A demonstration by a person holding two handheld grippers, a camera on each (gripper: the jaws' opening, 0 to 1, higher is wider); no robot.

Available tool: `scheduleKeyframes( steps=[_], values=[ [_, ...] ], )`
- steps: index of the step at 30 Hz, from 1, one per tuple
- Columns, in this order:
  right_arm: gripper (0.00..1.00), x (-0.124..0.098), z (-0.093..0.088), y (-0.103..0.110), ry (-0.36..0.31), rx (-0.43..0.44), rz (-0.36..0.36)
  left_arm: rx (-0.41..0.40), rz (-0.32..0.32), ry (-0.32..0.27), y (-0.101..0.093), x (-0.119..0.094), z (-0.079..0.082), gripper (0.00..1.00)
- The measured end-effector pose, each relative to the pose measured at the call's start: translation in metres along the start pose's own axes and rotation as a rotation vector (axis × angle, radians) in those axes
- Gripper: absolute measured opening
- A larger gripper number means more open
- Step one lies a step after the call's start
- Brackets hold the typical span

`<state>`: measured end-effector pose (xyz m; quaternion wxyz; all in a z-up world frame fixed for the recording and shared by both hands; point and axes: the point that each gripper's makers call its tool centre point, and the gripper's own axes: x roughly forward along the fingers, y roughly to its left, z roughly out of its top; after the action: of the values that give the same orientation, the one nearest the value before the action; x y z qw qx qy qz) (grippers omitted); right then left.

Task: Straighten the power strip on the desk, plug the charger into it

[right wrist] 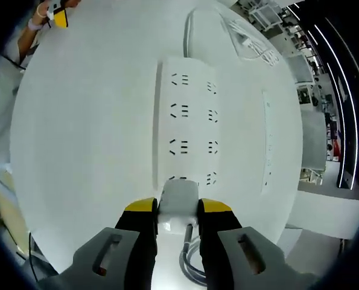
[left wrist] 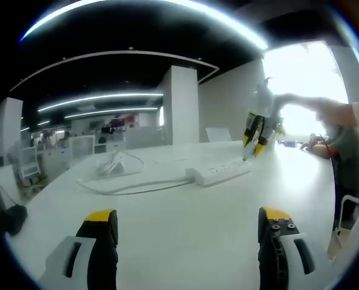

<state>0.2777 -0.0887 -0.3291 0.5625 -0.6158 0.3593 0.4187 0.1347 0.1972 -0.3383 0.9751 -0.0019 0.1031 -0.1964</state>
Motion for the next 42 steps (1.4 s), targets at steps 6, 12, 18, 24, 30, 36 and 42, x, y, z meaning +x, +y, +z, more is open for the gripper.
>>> scheduleKeyframes(
  steps=[6,12,18,24,30,36,42],
  values=[
    [0.24,0.0023,0.0013,-0.0003,0.044,-0.026,0.006,0.0,0.002,-0.003,0.0007,-0.0005,0.0015,0.99],
    [0.24,0.0042,0.001,-0.0006,0.077,-0.037,0.014,0.0,0.003,-0.002,0.0011,-0.0008,0.0012,0.99],
    [0.24,0.0058,0.0019,-0.0008,0.1,-0.045,0.018,0.003,0.004,0.002,0.0002,-0.0004,0.0006,0.99],
    [0.24,0.0059,0.0022,-0.0006,0.101,-0.038,0.022,0.007,0.004,0.005,-0.0014,0.0009,0.0005,0.99],
    [0.24,0.0064,0.0026,-0.0031,0.097,-0.022,0.029,0.006,0.002,0.005,-0.0033,0.0024,0.0012,0.99],
    [0.24,0.0067,0.0032,-0.0051,0.085,0.002,0.037,0.008,-0.002,0.006,-0.0055,0.004,0.0018,0.99],
    [0.24,0.0068,0.0034,-0.0057,0.07,0.015,0.04,0.011,-0.006,0.006,-0.0074,0.0057,0.0023,0.99]
  ],
)
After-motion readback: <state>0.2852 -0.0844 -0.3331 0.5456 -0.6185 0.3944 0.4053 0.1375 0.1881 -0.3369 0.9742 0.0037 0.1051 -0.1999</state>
